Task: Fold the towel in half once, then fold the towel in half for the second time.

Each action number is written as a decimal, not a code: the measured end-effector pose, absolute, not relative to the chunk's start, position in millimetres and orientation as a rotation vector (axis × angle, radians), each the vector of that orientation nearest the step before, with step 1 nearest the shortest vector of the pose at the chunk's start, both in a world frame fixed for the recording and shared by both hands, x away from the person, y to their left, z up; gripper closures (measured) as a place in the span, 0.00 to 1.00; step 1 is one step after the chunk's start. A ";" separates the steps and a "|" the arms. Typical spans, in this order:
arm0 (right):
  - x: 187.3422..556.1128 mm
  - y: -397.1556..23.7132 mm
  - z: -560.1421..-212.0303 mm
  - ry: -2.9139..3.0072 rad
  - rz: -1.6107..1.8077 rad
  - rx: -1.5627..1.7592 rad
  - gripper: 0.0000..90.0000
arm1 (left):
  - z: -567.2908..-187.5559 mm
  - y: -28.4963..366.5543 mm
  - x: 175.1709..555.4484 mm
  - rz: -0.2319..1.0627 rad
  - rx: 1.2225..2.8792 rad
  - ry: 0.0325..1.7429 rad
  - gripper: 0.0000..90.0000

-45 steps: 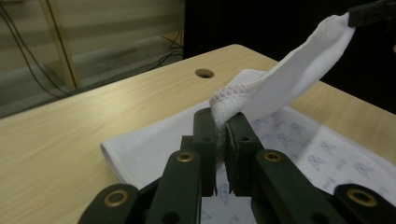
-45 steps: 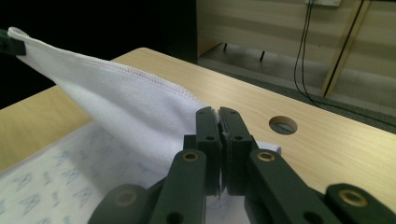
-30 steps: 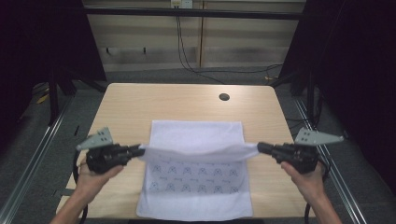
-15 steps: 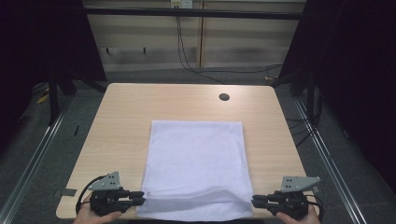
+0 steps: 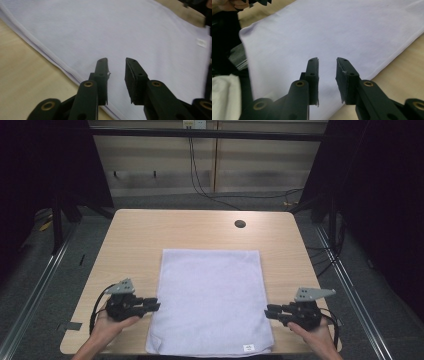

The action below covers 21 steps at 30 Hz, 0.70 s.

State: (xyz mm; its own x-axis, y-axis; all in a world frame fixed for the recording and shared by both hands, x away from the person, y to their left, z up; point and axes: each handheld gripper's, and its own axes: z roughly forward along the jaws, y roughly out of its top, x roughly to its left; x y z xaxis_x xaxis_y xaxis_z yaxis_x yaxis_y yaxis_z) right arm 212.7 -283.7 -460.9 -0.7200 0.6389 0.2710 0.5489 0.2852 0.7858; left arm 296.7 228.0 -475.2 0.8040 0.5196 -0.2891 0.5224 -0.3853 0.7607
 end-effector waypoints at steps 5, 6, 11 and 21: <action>254.5 -274.3 -467.5 2.454 1.405 1.163 0.83 | -484.8 213.4 339.2 0.007 2.033 0.835 0.88; 262.5 -271.5 -469.4 2.459 1.396 1.162 0.83 | -486.9 210.1 346.4 0.002 2.059 0.837 0.88; 302.3 -256.0 -481.5 2.483 1.307 1.207 0.79 | -500.1 201.1 368.6 0.076 2.070 0.904 0.83; 349.2 -245.6 -496.7 2.395 1.203 1.285 0.74 | -503.2 207.3 354.3 0.088 2.128 0.875 0.86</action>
State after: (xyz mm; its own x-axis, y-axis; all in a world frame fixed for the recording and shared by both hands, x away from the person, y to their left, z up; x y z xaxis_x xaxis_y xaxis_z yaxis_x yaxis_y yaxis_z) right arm 349.2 -245.6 -496.7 -0.6146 0.7598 0.2120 0.6238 0.3035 0.7203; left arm 354.3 207.3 -503.2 0.7565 0.6145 -0.2239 0.5577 -0.4272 0.7117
